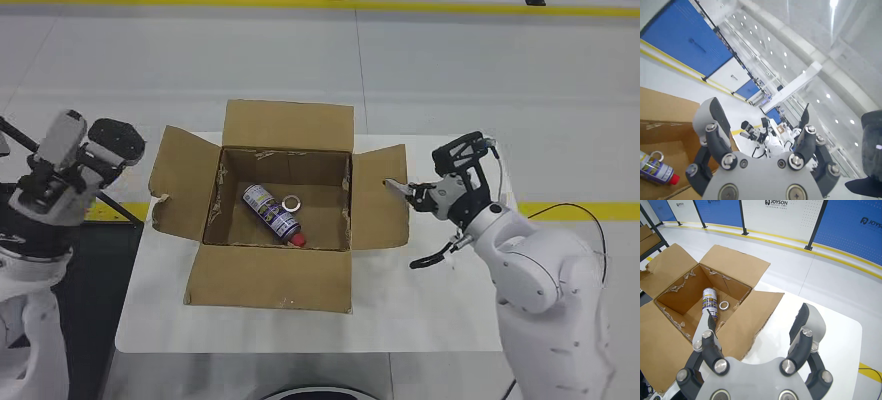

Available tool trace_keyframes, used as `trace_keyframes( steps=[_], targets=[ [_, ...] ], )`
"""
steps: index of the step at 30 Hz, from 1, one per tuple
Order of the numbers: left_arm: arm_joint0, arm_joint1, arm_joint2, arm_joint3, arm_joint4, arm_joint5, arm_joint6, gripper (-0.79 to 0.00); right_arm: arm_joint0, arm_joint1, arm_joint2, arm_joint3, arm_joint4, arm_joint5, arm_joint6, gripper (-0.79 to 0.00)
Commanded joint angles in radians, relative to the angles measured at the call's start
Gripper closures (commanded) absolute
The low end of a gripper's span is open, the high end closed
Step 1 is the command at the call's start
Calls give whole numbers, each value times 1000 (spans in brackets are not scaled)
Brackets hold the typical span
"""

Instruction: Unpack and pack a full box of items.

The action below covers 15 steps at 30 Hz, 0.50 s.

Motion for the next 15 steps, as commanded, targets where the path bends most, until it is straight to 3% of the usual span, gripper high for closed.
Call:
trace_keyframes(
  steps=[1, 6, 9, 15],
  targets=[
    [40, -3, -74, 26, -45, -7, 9, -785, 25, -1, -26, 0, 3, -1, 15, -785],
    [98, -6, -176, 118, -110, 21, 8, -785, 102, -4, -102, 0, 18, 2, 80, -785],
    [101, -1, -193, 169, -124, 45, -31, -785, 172, -10, -154, 14, 65, 38, 139, -785],
    [101, -1, -193, 169, -124, 45, -31, -785, 350, -34, -279, 110, 151, 188, 255, -785]
  ],
)
